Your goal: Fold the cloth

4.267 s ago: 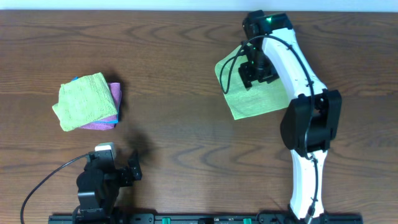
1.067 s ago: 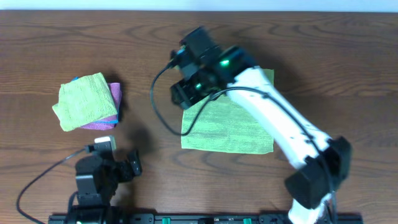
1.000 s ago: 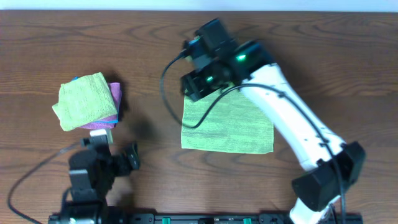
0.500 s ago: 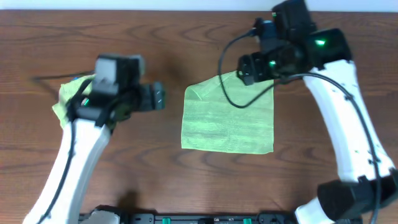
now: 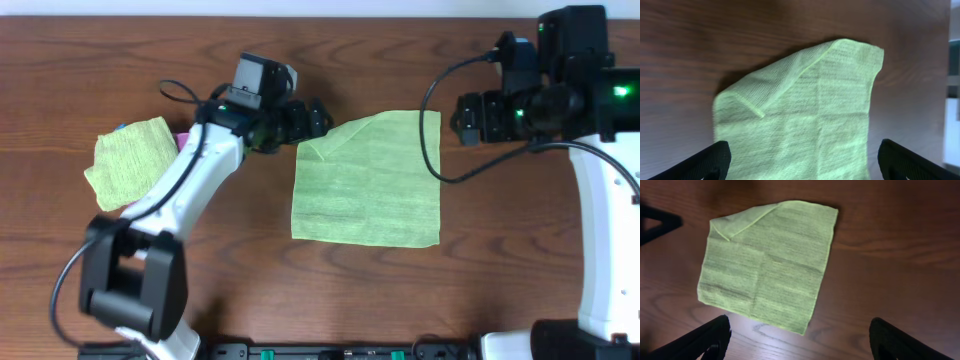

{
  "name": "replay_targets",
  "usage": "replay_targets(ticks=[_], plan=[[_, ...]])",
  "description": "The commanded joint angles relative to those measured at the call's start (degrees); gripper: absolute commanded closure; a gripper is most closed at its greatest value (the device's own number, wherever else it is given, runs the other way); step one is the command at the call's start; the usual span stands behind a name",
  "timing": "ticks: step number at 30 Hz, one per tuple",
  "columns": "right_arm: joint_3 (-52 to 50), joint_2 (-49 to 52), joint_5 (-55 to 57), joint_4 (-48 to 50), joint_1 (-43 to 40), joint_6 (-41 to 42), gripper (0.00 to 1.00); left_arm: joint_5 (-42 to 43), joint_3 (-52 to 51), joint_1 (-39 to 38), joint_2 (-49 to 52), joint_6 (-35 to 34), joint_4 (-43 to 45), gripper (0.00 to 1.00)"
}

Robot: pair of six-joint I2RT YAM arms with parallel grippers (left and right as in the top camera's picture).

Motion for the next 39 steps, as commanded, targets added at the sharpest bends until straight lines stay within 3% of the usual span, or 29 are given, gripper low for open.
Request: replay_targets(ticks=[1,13,29,31,36,39], plan=[[0.26,-1.64,0.15,-0.09,-1.27,-1.31,0.11,5.92,1.05,0.07,4.28,-6.84,2.25,0.05],[0.26,-2.01,0.15,-0.33,-1.51,-1.31,0.11,11.04,1.05,-0.09,13.92,-14.32,7.39,0.04],[0.26,-2.01,0.13,-0.31,-1.51,-1.27,0.11,5.2,1.05,-2.91,14.67,-16.39,13.97,0.04],[0.26,-2.01,0.13,-0.31,-1.51,-1.27,0.11,4.61,1.05,-2.91,14.67,-16.37,13.84,0.0],[0.26,-2.01,0.13,-0.33,-1.51,-1.07,0.11,1.9,1.05,-2.91,14.67,-16.33,13.9,0.31],[0.26,-2.01,0.11,-0.33,-1.51,-1.05,0.11,0.85,1.05,-2.91,14.67,-16.33,14.16,0.56]])
